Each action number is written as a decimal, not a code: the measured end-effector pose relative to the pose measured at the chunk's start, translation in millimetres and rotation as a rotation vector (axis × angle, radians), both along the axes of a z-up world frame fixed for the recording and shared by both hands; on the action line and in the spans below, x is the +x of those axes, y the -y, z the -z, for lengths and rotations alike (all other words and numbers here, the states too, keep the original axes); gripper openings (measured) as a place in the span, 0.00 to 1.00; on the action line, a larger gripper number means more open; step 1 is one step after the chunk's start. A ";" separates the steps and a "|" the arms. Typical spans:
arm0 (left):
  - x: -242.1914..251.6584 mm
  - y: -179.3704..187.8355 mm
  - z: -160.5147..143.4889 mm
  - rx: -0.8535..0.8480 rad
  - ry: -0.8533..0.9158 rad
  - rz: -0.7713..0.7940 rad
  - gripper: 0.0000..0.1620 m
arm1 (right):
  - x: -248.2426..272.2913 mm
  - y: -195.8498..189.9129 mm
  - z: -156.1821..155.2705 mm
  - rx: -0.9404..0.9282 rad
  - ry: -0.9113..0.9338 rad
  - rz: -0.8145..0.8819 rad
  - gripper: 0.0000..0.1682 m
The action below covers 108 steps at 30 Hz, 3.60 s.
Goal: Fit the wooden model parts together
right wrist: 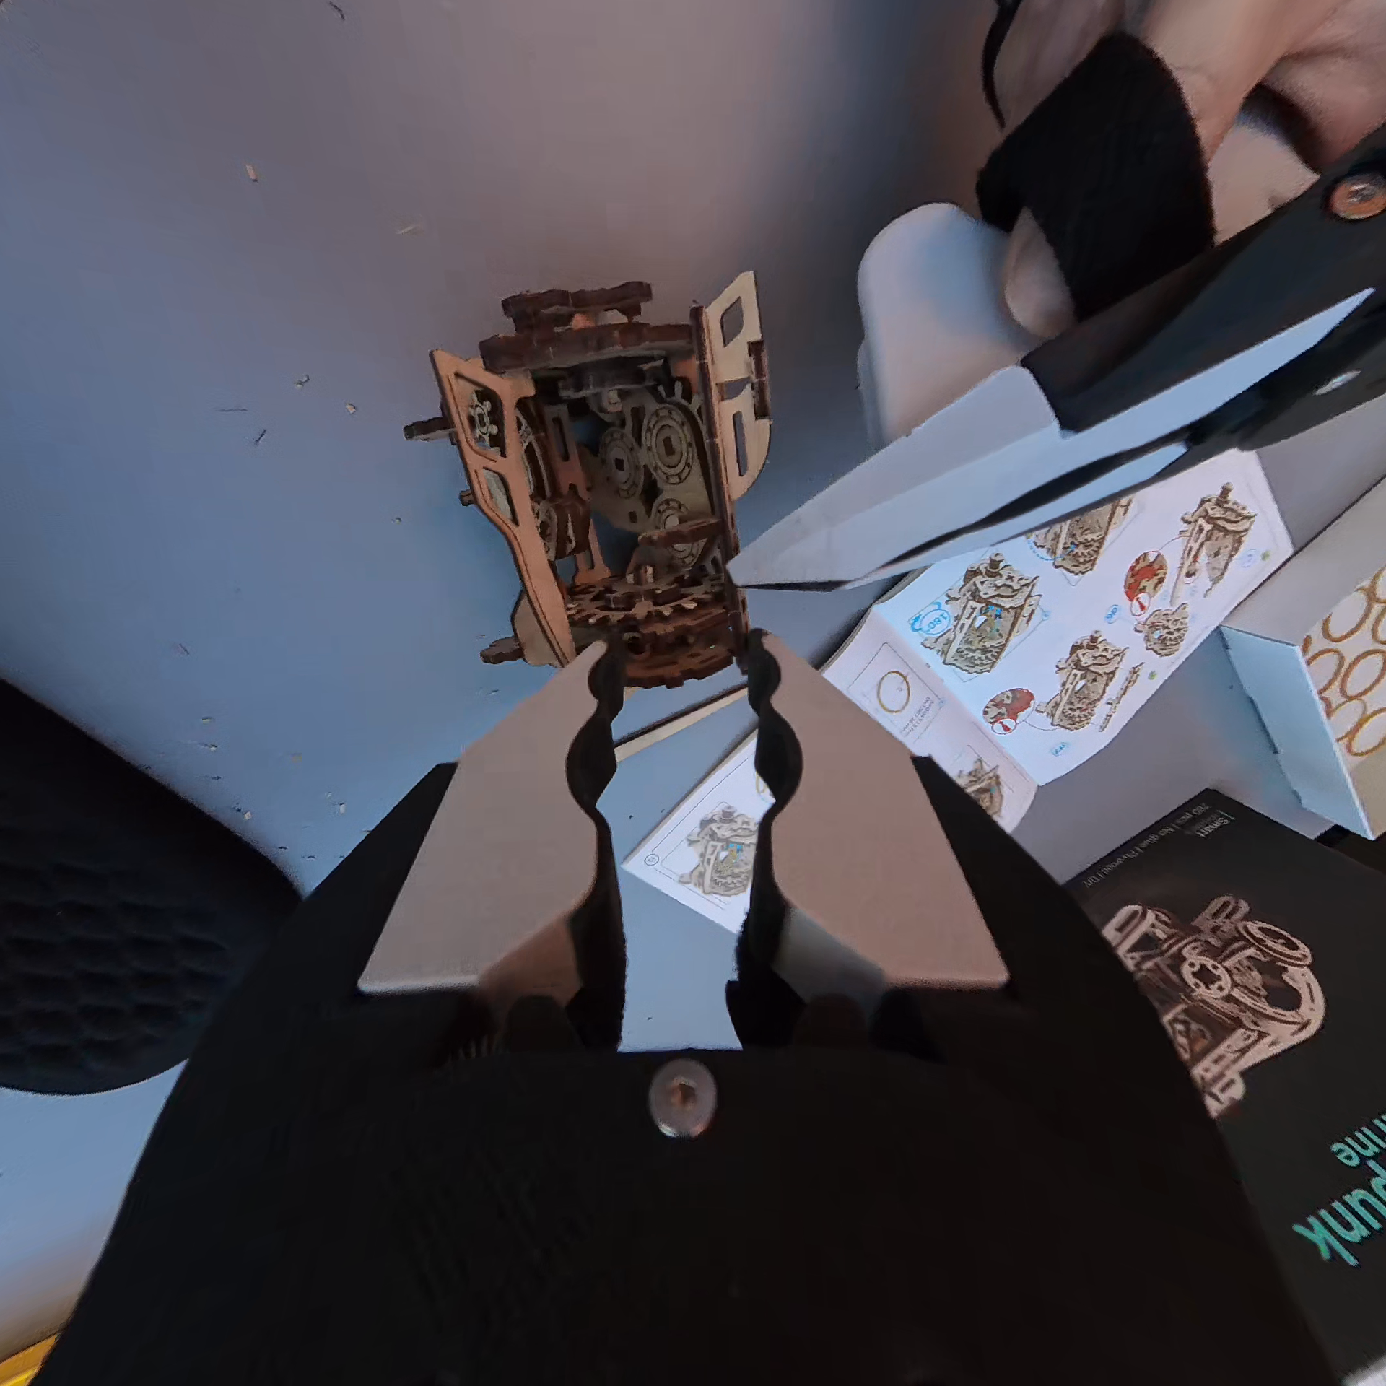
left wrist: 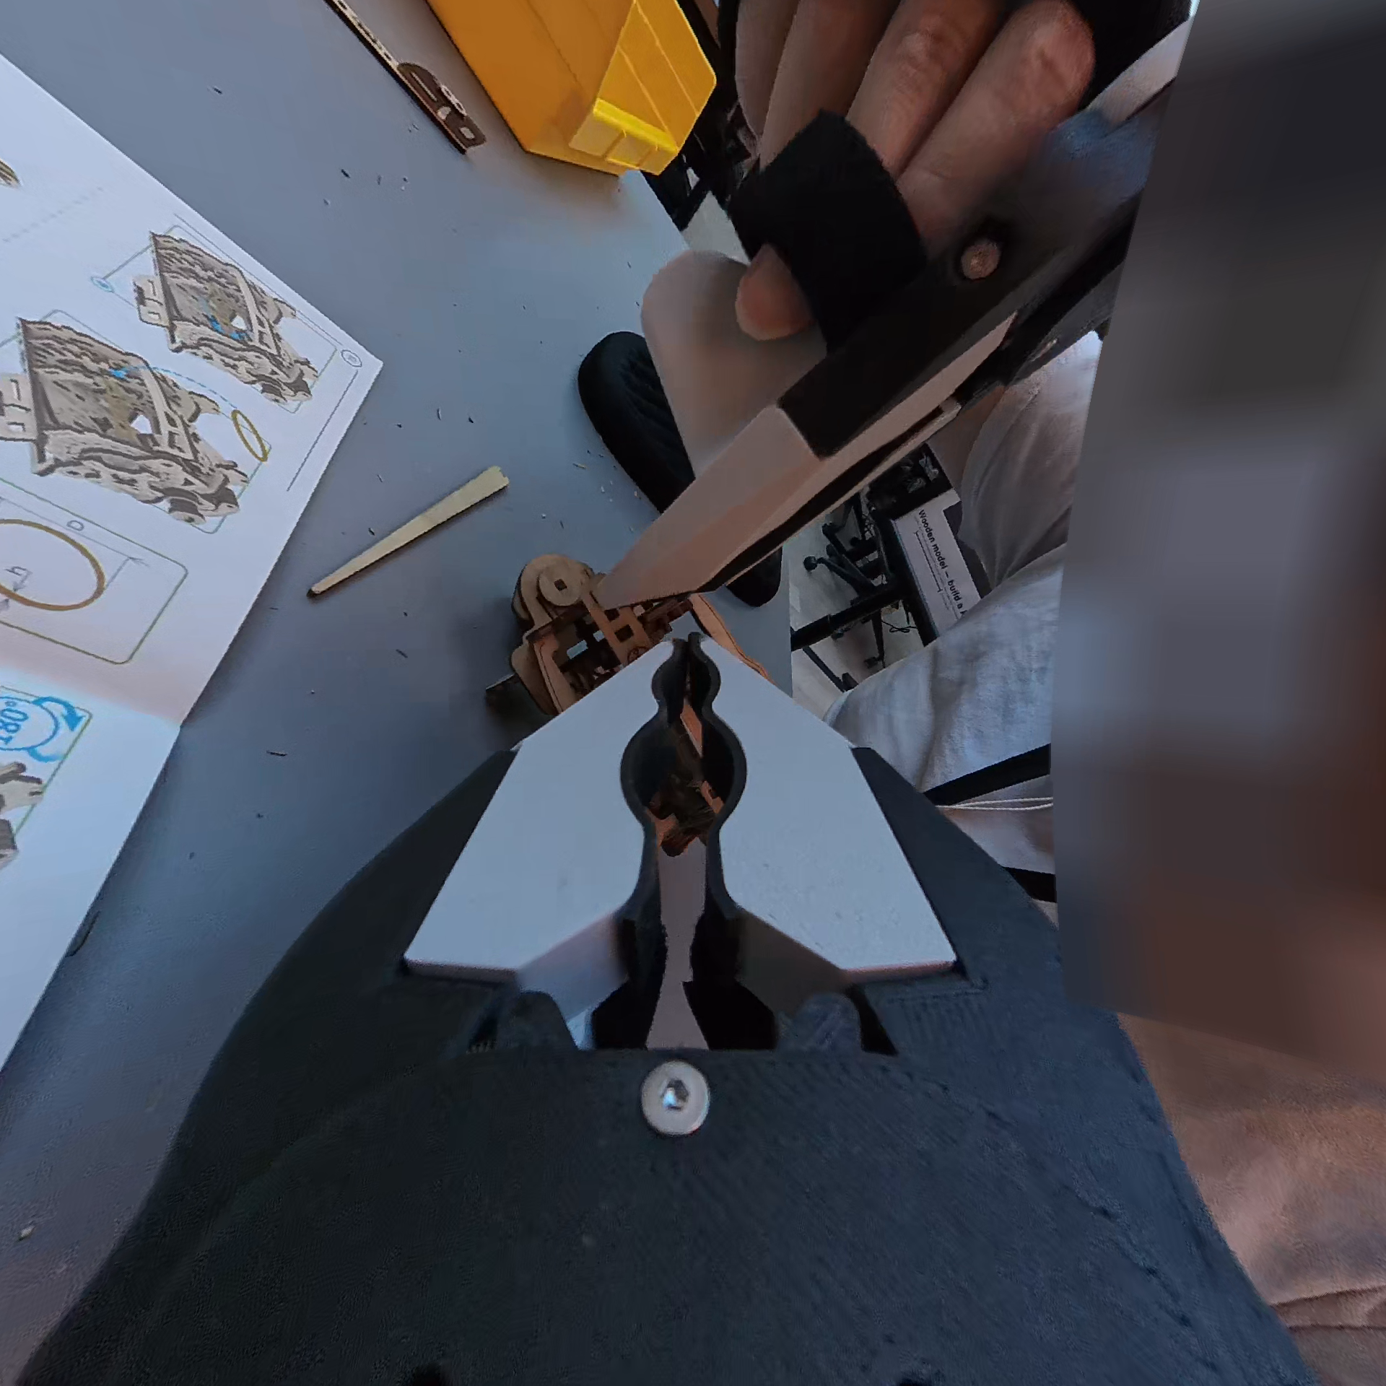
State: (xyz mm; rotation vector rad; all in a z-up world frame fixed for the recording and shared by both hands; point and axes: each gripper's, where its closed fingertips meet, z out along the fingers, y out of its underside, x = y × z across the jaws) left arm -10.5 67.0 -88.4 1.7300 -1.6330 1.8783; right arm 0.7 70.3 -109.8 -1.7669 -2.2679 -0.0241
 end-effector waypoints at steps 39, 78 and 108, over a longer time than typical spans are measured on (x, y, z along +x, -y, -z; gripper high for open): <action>29.8 5.8 1.4 0.792 0.075 -0.172 0.28 | 14.2 6.0 -28.9 -0.121 -1.063 0.466 0.23; 26.8 9.3 11.7 0.844 0.102 -0.180 0.22 | 6.2 8.1 -15.6 -0.148 -1.129 0.444 0.13; 16.2 8.2 7.7 0.693 0.126 -0.111 0.16 | -5.8 14.3 -5.6 0.013 -0.987 0.365 0.32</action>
